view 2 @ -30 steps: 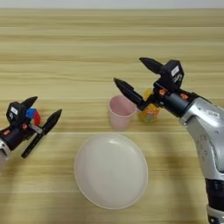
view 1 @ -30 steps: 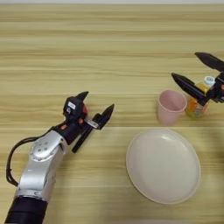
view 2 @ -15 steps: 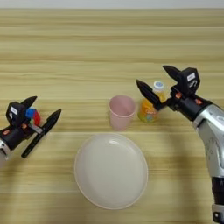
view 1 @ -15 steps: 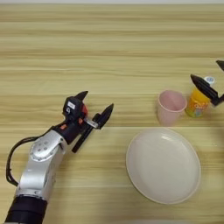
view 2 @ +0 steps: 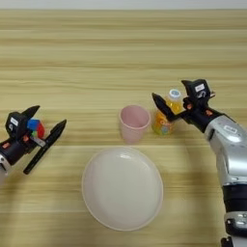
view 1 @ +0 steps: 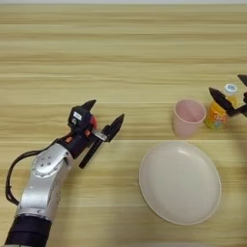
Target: Move the objects on the table
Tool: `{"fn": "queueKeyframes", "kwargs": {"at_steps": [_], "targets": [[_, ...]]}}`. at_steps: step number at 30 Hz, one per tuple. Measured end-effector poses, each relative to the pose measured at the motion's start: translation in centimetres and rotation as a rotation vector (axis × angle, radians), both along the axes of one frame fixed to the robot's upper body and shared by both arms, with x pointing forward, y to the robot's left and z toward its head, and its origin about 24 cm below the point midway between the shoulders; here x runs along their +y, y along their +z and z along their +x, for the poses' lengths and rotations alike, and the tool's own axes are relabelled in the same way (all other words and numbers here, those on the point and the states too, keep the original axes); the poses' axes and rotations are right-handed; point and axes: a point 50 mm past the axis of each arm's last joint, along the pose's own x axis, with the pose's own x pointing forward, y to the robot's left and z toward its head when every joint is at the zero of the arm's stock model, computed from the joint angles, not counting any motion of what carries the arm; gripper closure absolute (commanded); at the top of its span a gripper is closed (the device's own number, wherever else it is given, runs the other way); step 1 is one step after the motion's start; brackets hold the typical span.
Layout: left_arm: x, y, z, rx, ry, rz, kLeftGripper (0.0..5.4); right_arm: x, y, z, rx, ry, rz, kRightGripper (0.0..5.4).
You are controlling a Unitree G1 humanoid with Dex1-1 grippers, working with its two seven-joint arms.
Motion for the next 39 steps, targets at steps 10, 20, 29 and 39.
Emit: {"fn": "queueKeyframes", "kwargs": {"at_steps": [10, 20, 29, 39], "targets": [[0.0, 0.0, 0.0, 0.0, 0.0, 0.0, 0.0, 0.1, -0.8, 1.0, 0.058, -0.02, -0.017, 0.46], [0.0, 0.0, 0.0, 0.0, 0.0, 0.0, 0.0, 0.0, -1.1, 1.4, 0.09, -0.031, -0.006, 1.55], [0.0, 0.0, 0.0, 0.0, 0.0, 0.0, 0.0, -0.2, -1.8, 1.5, 0.125, -0.041, -0.005, 2.54], [0.0, 0.0, 0.0, -0.001, -0.001, 0.0, 0.0, -0.2, -1.7, 1.9, 0.125, -0.043, -0.007, 3.62]]}}
